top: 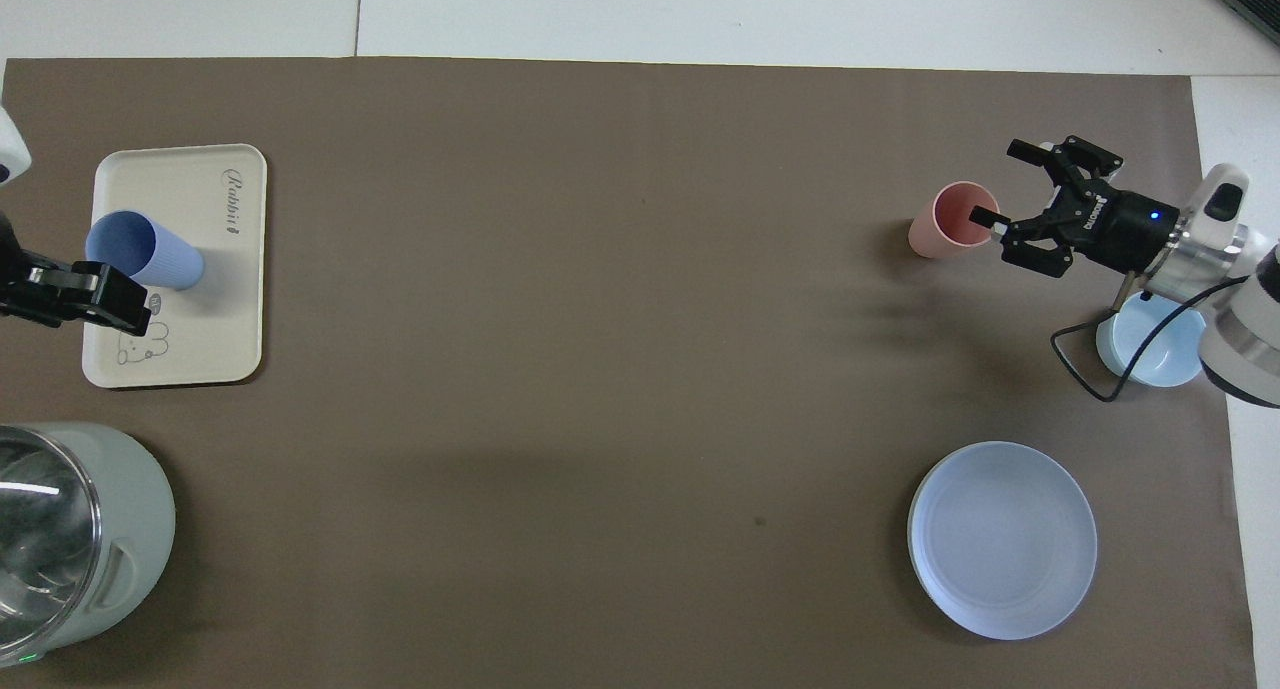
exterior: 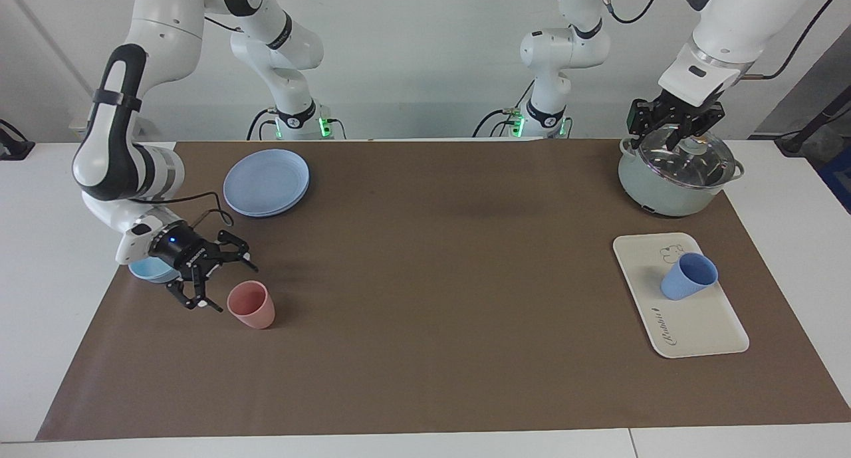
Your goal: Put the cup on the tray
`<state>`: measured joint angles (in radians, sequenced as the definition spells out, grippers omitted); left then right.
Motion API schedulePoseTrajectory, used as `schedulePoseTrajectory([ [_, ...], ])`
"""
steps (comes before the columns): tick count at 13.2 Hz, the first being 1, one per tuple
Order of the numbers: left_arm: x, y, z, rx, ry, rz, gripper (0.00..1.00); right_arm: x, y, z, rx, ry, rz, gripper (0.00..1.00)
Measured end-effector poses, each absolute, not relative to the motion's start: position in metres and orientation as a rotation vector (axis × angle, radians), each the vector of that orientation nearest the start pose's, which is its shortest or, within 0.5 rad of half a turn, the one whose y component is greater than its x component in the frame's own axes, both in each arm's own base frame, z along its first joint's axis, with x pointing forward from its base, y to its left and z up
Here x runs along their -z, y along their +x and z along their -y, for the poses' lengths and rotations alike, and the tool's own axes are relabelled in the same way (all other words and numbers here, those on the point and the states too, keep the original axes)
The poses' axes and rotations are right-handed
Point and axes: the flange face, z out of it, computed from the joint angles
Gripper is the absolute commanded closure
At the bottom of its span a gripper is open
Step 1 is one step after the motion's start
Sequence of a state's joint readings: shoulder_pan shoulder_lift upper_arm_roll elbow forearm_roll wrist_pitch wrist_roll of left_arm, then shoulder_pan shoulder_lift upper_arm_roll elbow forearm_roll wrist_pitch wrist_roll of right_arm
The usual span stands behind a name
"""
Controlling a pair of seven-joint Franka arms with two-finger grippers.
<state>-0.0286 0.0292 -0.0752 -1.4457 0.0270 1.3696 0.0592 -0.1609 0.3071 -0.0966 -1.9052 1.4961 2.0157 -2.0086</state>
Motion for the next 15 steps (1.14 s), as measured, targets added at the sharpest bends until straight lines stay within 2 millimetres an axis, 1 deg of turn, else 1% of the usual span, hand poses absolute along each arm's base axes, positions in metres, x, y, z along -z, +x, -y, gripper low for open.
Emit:
schedulePoseTrajectory([
  [1,-0.648,0.540,0.049,-0.170,-3.106,-0.238,0.35,-0.397,0.621,0.098,1.233,-2.022,0.885,0.00],
  [2,-0.647,0.540,0.047,-0.172,-3.111,-0.232,0.35,-0.425,0.618,0.093,1.170,-2.075,0.863,0.00],
  [3,-0.647,0.540,0.047,-0.172,-3.116,-0.230,0.35,-0.446,0.615,0.086,1.108,-2.137,0.847,0.00],
  [4,-0.648,0.540,0.047,-0.169,-3.120,-0.231,0.35,-0.462,0.615,0.075,1.051,-2.211,0.843,0.00],
  [5,-0.648,0.541,0.047,-0.156,-3.123,-0.232,0.35,-0.474,0.616,0.061,0.997,-2.298,0.842,0.00],
  [6,-0.650,0.543,0.047,-0.130,-3.125,-0.232,0.35,-0.483,0.618,0.041,0.941,-2.386,0.836,0.00],
  [8,-0.652,0.546,0.048,-0.091,-3.132,-0.232,0.35,-0.495,0.620,-0.001,0.805,-2.566,0.790,0.00],
  [9,-0.653,0.547,0.048,-0.077,-3.135,-0.231,0.35,-0.499,0.620,-0.015,0.739,-2.661,0.753,0.00],
  [10,-0.655,0.550,0.048,-0.037,-3.137,-0.229,0.35,-0.502,0.619,-0.024,0.679,-2.761,0.703,0.00],
  [12,-0.662,0.560,0.047,0.098,-3.137,-0.224,0.35,-0.508,0.613,-0.031,0.578,-2.953,0.548,0.00],
  [13,-0.661,0.563,0.046,0.122,-3.137,-0.221,0.35,-0.512,0.608,-0.030,0.514,-3.020,0.453,0.00],
  [15,-0.652,0.571,0.046,0.126,-3.138,-0.219,0.35,-0.528,0.594,-0.025,0.358,-3.090,0.225,0.00],
])
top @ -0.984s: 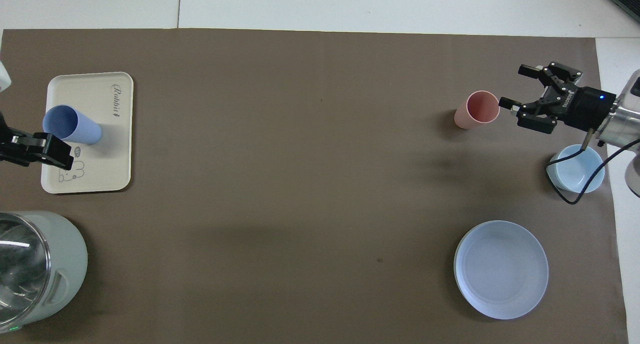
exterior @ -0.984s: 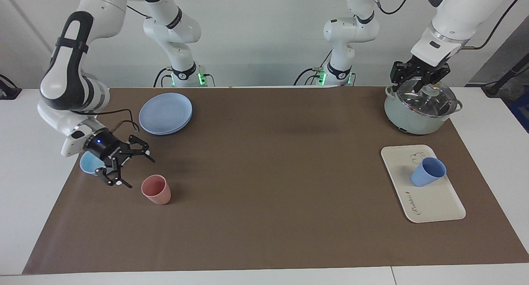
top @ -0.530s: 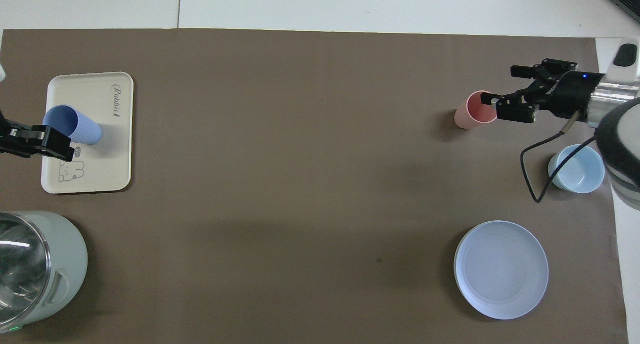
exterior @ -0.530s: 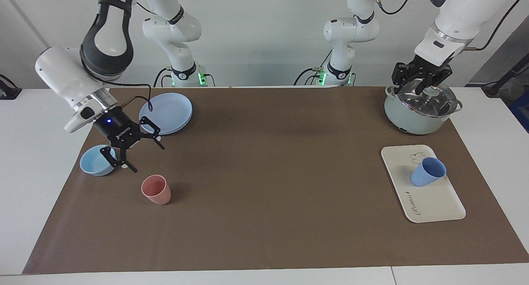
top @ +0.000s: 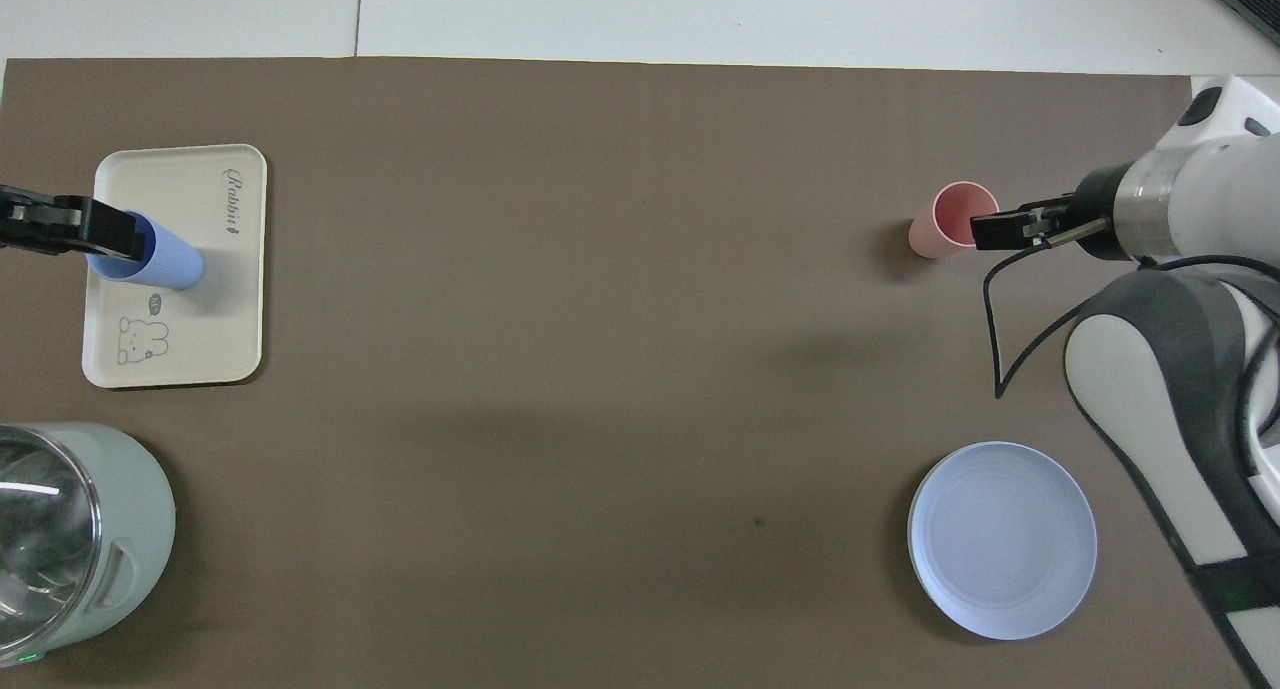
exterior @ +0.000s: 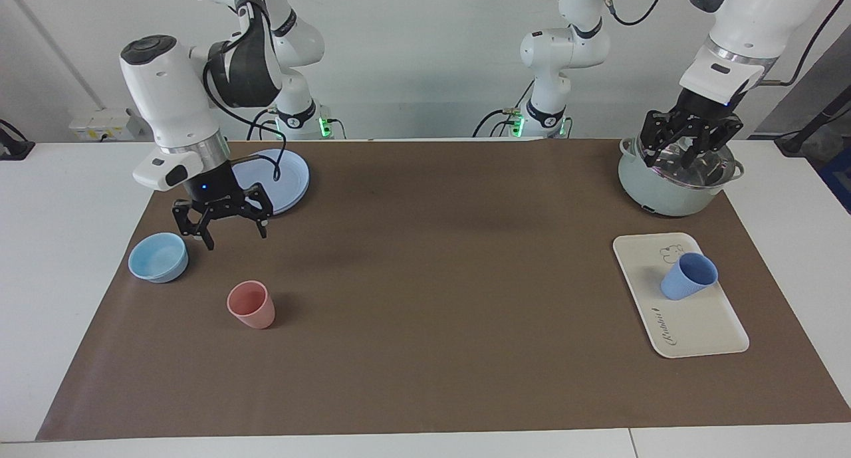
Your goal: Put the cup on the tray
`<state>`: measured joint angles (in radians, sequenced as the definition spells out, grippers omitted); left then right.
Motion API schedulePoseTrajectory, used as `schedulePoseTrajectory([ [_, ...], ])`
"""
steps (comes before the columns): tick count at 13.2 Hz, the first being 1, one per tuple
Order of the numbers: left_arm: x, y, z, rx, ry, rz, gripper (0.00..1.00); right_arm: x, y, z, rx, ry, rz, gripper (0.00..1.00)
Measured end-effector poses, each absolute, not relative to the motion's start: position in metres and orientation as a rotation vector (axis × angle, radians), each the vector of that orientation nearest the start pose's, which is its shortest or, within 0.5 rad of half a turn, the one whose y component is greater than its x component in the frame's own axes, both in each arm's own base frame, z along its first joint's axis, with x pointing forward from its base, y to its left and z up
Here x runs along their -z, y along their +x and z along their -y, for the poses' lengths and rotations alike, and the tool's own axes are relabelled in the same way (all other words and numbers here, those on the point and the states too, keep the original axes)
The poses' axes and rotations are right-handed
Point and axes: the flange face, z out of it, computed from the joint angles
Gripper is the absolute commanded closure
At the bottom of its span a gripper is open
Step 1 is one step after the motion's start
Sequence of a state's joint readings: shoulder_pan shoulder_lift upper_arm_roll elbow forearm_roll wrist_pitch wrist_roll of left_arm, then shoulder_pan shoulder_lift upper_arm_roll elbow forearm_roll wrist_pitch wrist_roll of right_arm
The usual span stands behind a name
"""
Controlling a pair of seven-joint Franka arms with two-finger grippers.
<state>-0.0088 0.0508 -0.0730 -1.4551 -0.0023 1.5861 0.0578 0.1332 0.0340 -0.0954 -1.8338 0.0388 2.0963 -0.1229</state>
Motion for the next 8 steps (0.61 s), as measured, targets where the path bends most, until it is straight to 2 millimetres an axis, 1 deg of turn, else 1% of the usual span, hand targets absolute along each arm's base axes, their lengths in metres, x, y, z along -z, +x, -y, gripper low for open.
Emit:
schedulePoseTrajectory([
  [1,-0.645,0.575,0.046,0.122,-3.139,-0.219,0.35,-0.542,0.585,-0.022,0.282,-3.113,0.125,0.00],
  [3,-0.625,0.578,0.046,0.091,-3.140,-0.219,0.33,-0.580,0.566,-0.014,0.160,-3.133,-0.053,0.00],
  [4,-0.615,0.576,0.047,0.074,-3.140,-0.220,0.31,-0.598,0.557,-0.011,0.119,-3.134,-0.109,0.00],
  [5,-0.608,0.574,0.047,0.058,-3.140,-0.220,0.24,-0.614,0.549,-0.009,0.089,-3.136,-0.141,0.00],
  [7,-0.609,0.569,0.047,0.062,-3.138,-0.220,0.21,-0.640,0.536,-0.006,0.039,-3.151,-0.163,0.00],
  [8,-0.612,0.568,0.047,0.070,-3.138,-0.220,0.19,-0.645,0.534,-0.005,0.028,-3.158,-0.165,0.00],
])
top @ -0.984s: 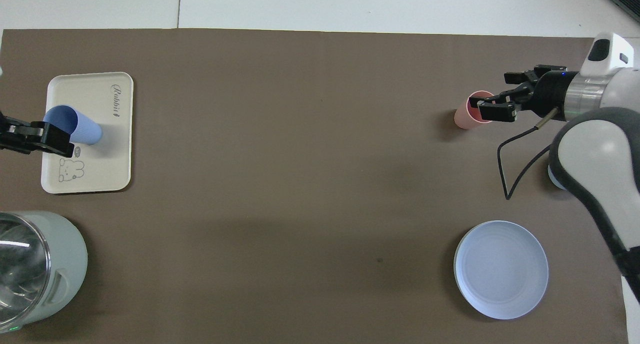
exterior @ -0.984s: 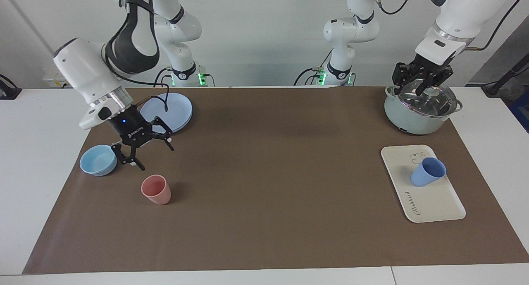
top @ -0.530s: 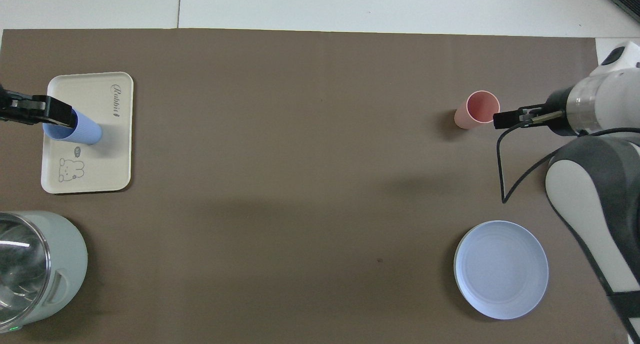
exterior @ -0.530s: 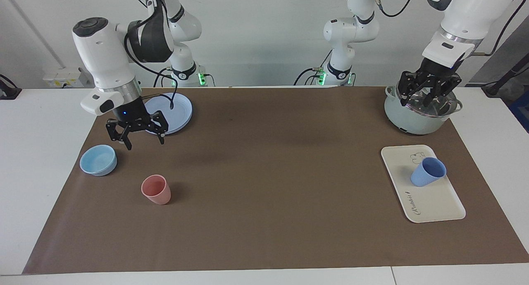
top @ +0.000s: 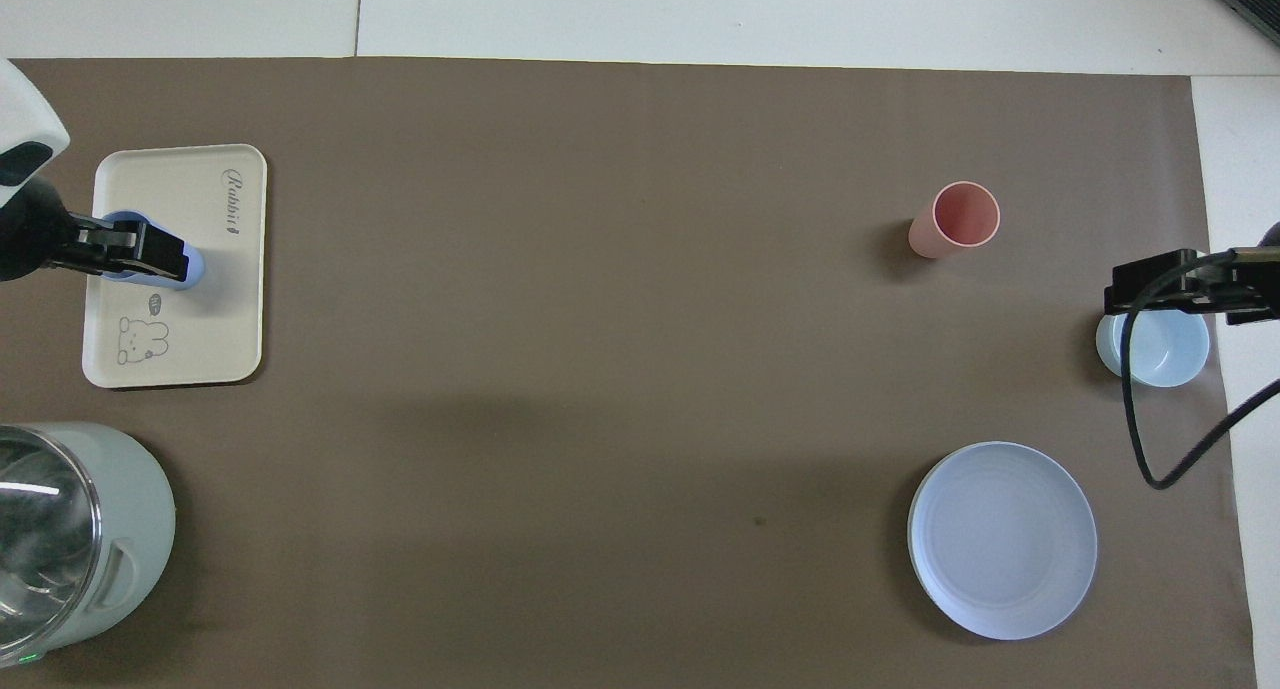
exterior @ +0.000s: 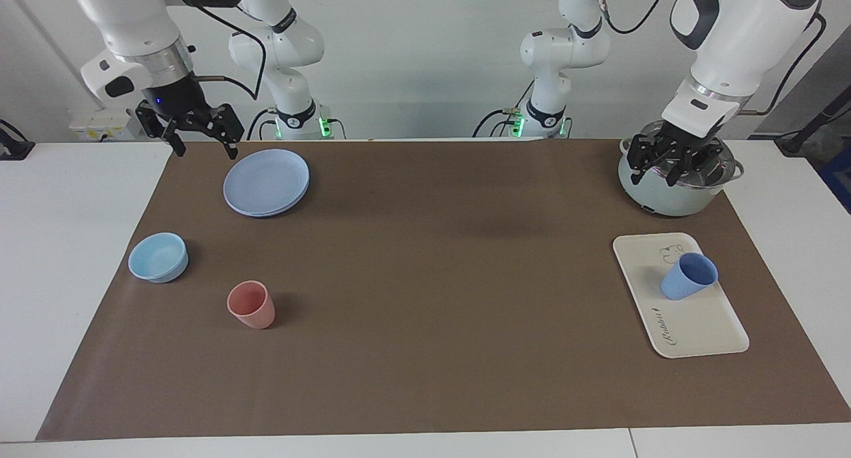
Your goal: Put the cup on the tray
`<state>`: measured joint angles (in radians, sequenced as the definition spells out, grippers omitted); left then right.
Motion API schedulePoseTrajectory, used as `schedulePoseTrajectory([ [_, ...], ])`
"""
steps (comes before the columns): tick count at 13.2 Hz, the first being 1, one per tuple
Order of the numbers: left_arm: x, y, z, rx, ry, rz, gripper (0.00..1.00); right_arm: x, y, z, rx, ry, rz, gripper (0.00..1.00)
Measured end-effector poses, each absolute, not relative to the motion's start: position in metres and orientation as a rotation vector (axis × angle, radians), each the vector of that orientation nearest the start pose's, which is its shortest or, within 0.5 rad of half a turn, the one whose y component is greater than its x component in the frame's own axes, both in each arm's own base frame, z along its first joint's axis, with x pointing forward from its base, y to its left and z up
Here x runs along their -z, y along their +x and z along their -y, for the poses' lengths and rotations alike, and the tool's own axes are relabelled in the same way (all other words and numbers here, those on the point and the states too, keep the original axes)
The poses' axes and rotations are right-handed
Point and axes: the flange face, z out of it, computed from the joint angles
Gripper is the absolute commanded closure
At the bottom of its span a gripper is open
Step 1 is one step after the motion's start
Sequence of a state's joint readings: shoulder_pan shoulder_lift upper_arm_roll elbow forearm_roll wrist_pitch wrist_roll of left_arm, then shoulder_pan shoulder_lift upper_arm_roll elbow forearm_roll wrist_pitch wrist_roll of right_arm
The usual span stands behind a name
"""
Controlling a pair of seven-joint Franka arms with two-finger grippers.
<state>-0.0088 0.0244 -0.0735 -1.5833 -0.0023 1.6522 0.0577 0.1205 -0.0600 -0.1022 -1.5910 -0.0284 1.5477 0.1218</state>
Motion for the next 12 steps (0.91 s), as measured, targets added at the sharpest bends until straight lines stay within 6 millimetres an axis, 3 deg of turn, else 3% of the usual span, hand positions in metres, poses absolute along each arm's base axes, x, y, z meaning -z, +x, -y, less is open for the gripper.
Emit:
schedulePoseTrajectory([
  [1,-0.615,0.566,0.046,0.076,-3.137,-0.220,0.14,-0.647,0.532,-0.004,0.012,-3.162,-0.166,0.00],
  [2,-0.618,0.564,0.046,0.081,-3.137,-0.220,0.00,-0.647,0.531,-0.004,-0.001,-3.165,-0.166,0.00],
  [12,-0.625,0.548,0.046,-0.020,-3.135,-0.222,0.00,-0.645,0.530,0.002,-0.048,-3.174,-0.121,0.00],
])
